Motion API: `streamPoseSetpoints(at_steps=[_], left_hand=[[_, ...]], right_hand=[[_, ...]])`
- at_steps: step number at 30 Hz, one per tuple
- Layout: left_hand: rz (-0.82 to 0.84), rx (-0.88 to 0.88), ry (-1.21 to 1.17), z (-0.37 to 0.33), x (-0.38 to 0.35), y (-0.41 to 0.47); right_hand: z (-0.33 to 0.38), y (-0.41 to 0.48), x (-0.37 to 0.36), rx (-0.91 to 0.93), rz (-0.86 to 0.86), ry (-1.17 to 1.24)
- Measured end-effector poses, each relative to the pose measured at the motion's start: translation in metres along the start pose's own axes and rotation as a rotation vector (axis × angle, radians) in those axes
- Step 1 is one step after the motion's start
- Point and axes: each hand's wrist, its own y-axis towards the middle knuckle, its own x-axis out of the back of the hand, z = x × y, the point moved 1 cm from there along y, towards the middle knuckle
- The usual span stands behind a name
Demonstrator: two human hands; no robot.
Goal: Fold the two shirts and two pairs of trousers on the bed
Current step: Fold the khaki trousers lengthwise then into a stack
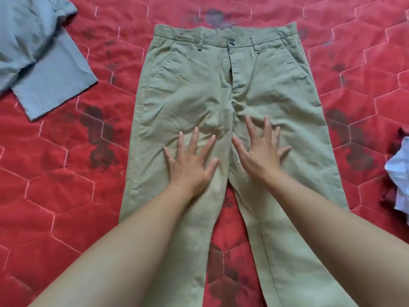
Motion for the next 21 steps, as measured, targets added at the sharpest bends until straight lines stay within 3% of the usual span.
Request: streamPoseSetpoints(at_steps=[6, 9, 14, 17, 19, 21], left_hand=[[-0.171, -0.02, 0.13, 0.011, -0.004, 0.059], [-0.184, -0.022, 0.142, 0.011, 0.01, 0.101], [-0.205, -0.04, 0.131, 0.014, 0.021, 0.138], [-0.165, -0.028, 0.14, 0.011, 0.026, 0.134], [-0.1, -0.012, 0.142, 0.006, 0.032, 0.131], [-0.051, 0.017, 0.121, -0.003, 0.038, 0.124]], right_hand=[[0.008, 0.059, -0.023, -0.084, -0.177, -0.224], [0.017, 0.106, -0.011, -0.089, -0.171, -0.239], [0.021, 0.141, 0.012, -0.019, -0.09, -0.085], [0.0, 0.106, 0.03, 0.047, -0.181, 0.084], [-0.032, 0.068, 0.042, -0.072, -0.296, 0.042], [-0.069, 0.034, 0.055, -0.309, -0.348, -0.047]])
